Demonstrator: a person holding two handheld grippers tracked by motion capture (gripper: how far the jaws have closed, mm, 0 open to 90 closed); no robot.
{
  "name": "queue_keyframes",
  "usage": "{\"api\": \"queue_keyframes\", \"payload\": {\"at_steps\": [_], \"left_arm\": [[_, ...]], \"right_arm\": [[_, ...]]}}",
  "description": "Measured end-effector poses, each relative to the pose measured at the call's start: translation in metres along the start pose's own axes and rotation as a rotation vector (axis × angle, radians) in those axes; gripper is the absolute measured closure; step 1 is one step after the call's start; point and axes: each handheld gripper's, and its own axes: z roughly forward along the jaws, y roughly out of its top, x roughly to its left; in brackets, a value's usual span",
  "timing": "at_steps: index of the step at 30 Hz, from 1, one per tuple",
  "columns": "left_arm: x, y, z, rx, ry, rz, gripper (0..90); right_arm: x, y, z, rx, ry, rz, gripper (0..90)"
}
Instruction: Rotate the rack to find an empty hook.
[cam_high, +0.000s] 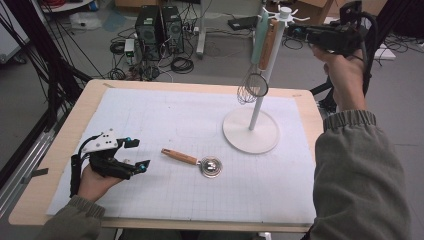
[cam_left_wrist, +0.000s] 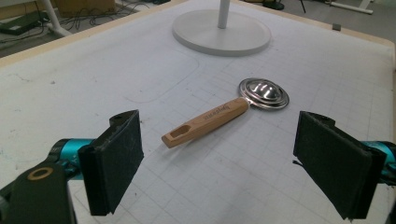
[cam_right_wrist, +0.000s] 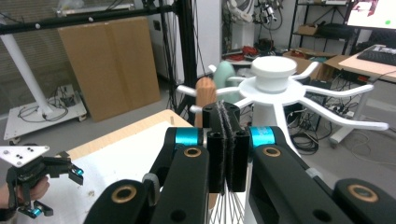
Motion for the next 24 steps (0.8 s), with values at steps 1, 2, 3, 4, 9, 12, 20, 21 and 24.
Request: {"api": "queue_keyframes", "payload": {"at_steps": [1,2,3,4,9,12,20,21,24], "left_arm": [[0.0,0.001,0.0,0.0,0.0,0.0,16.0],[-0.001,0.001,0.0,-0.003,0.0,0.001,16.0],[-0.001,0.001,-0.001,-0.004,-0.001,0.002,15.9],[-0.002,0.002,-0.001,-0.006,0.0,0.003,16.0],[-0.002,0.003,-0.002,-0.009,0.001,0.005,16.0],[-0.002,0.003,-0.002,-0.011,0.002,0.005,16.0],[-0.002,0.004,-0.005,-0.019,-0.001,0.004,16.0],[-0.002,0.004,-0.005,-0.021,0.002,0.005,16.0],[-0.002,0.004,-0.006,-0.022,0.004,0.003,15.9]], "right_arm": [[0.001,0.0,0.001,0.002,-0.001,-0.007,89.4],[0.002,0.0,0.001,0.004,-0.001,-0.007,89.4],[0.003,0.001,0.002,0.004,-0.004,-0.013,89.4],[0.004,0.001,0.002,0.007,-0.009,-0.011,89.4],[0.01,0.004,0.005,0.016,-0.018,-0.019,89.4],[0.013,0.005,0.008,0.021,-0.022,-0.026,89.5],[0.021,0.008,0.02,0.036,-0.024,-0.048,89.5],[0.022,0.008,0.021,0.04,-0.023,-0.05,89.4],[0.023,0.008,0.021,0.046,-0.022,-0.054,89.5]]}}
